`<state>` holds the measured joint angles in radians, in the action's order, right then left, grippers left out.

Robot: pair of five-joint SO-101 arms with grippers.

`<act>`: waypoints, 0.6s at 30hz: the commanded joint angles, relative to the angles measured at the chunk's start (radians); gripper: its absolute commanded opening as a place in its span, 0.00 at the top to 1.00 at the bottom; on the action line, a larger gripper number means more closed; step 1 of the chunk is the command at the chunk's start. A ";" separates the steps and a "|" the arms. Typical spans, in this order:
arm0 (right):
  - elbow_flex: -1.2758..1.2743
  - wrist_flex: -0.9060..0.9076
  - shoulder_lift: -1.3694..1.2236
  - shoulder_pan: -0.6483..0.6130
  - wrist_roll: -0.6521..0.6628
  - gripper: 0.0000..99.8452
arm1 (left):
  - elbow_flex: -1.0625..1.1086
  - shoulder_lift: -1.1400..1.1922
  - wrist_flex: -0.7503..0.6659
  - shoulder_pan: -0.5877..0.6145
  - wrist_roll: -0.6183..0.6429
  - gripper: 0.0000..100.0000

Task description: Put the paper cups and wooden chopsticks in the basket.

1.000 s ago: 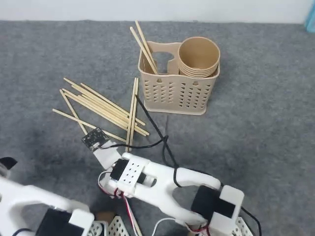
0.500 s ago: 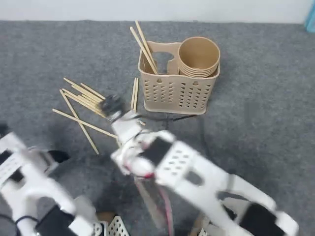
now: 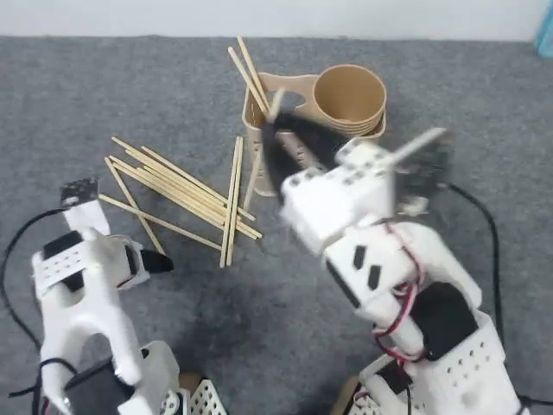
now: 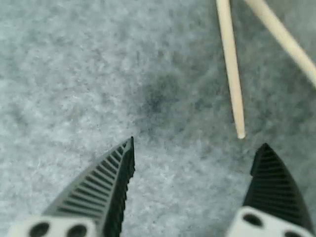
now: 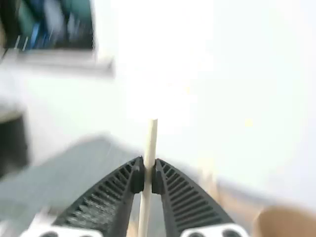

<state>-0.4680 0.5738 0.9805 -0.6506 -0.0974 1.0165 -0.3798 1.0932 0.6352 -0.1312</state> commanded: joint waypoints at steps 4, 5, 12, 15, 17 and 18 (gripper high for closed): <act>0.046 -0.394 -0.071 0.171 0.020 0.99 | 0.007 -0.011 -0.048 -0.011 -0.060 0.65; 0.061 -0.424 -0.107 0.188 0.021 0.99 | 0.008 -0.011 -0.048 -0.011 -0.060 0.65; 0.195 -0.443 -0.395 0.226 0.074 0.99 | 0.010 -0.011 -0.049 -0.011 -0.063 0.65; 0.195 -0.443 -0.487 0.228 0.074 0.99 | 0.012 -0.011 -0.049 -0.011 -0.063 0.65; 0.181 -0.441 -0.539 0.228 0.071 0.99 | 0.012 -0.011 -0.049 -0.011 -0.063 0.65; 0.163 -0.443 -0.561 0.228 0.071 0.99 | 0.012 -0.011 -0.049 -0.011 -0.063 0.65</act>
<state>-0.3330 0.1596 0.4526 -0.4312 -0.0391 1.0303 -0.3798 1.0625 0.6306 -0.1849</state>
